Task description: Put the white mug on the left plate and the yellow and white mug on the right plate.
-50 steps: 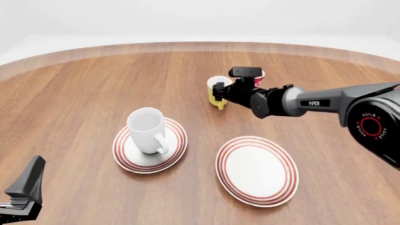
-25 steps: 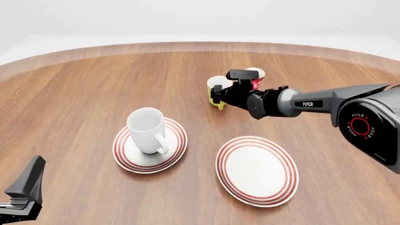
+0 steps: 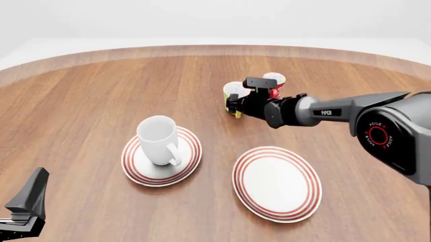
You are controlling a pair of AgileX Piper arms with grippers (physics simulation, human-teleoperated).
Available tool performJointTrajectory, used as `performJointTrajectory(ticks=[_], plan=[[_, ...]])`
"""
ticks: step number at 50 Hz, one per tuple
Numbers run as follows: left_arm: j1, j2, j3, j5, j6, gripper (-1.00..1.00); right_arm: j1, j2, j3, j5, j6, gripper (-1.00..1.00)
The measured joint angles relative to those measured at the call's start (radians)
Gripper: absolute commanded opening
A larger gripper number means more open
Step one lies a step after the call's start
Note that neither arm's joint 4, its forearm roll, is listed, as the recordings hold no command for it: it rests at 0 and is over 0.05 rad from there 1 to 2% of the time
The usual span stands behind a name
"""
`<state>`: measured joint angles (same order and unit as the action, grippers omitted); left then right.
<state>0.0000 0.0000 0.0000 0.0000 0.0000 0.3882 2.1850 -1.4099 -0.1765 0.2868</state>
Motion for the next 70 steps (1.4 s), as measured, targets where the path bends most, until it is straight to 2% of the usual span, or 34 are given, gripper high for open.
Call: performJointTrajectory(ticks=[42,43,70], plan=[[0.0,0.0,0.0,0.0,0.0,1.0,0.014,0.058,-0.057,0.064,0.032,1.0],[0.0,0.0,0.0,0.0,0.0,1.0,0.014,0.058,-0.058,0.065,0.033,-1.0],[0.0,0.0,0.0,0.0,0.0,1.0,0.014,0.039,-0.038,0.056,0.019,-1.0]])
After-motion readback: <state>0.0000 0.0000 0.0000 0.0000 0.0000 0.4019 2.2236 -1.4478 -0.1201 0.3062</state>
